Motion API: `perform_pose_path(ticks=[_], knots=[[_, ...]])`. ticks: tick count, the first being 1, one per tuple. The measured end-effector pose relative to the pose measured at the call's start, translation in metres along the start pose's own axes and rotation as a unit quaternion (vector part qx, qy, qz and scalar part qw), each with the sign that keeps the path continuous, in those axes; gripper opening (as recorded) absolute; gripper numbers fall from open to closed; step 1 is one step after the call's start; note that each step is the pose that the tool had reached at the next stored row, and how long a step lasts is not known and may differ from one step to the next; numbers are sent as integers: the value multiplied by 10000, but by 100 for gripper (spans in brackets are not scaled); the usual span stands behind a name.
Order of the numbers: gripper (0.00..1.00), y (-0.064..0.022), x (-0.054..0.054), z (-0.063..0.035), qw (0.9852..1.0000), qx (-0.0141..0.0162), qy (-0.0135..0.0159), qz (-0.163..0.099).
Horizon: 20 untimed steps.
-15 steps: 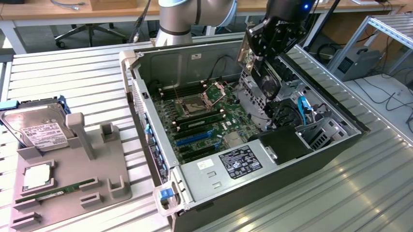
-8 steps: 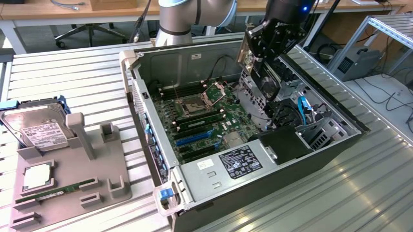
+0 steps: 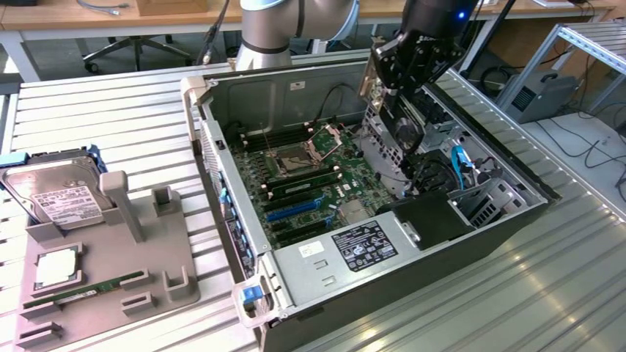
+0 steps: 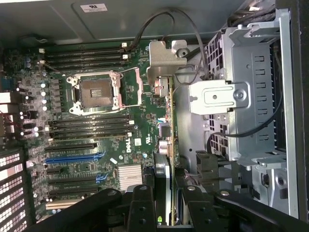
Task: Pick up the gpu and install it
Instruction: 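Pick up the gpu and move the gpu toward the slot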
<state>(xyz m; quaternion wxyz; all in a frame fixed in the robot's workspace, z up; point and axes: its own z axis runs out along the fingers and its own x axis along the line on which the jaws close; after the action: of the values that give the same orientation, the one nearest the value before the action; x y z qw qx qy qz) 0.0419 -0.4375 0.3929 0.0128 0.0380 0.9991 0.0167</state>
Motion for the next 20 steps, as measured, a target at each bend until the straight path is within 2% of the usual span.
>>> perform_pose_path(ticks=[20], knots=[[27, -2, 1, 57, 10000, 0, 0, 0]])
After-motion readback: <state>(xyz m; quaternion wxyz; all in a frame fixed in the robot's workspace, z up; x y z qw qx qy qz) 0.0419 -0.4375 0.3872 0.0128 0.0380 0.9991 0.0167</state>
